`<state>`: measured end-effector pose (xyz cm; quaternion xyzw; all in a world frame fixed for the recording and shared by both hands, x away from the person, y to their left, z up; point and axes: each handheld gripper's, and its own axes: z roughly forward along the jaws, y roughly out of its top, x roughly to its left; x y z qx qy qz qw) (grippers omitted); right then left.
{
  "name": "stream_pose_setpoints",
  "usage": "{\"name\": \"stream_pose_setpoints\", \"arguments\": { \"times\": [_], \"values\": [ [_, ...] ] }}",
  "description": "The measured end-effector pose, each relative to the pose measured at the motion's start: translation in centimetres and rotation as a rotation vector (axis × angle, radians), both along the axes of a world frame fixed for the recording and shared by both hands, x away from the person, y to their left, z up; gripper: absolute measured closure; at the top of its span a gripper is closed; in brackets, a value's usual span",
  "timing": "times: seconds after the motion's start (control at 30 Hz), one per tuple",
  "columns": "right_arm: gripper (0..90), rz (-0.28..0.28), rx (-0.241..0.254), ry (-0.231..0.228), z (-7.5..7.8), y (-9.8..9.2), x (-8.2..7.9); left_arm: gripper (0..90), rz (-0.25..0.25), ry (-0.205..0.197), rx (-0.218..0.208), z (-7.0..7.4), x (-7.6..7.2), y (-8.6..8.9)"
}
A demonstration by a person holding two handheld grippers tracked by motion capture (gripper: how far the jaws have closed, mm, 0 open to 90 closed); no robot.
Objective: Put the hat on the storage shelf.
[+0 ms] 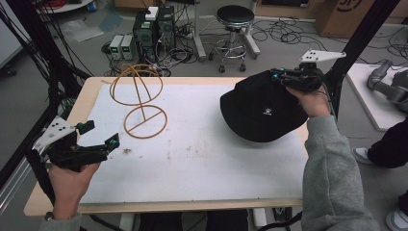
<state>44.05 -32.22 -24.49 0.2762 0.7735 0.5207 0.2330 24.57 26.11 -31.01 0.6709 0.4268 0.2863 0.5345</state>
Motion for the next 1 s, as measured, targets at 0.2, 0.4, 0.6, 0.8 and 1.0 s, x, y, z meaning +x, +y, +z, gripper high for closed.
{"name": "stream_pose_setpoints", "arguments": {
  "times": [0.2, 0.4, 0.6, 0.8, 1.0],
  "values": [
    [85.3, 0.011, -0.01, -0.01, 1.3, 1.1, -0.9, 7.3, -0.004, 0.0, 0.0, 0.0, -0.1, 0.0],
    [85.3, 0.026, 0.006, -0.027, 2.9, 2.3, -1.7, 7.2, -0.004, 0.011, 0.001, -0.2, -0.3, 0.3],
    [85.3, 0.04, 0.001, -0.037, 3.7, 3.5, -2.2, 7.3, 0.003, 0.007, 0.0, -0.2, -0.7, 0.6],
    [85.3, 0.058, 0.006, -0.059, 5.4, 4.7, -2.9, 7.3, 0.001, 0.001, -0.001, 0.0, -1.3, 0.7],
    [85.3, 0.067, 0.005, -0.079, 6.8, 5.5, -3.4, 7.2, -0.006, 0.009, -0.004, -0.1, -2.0, 0.9]
  ]
}}
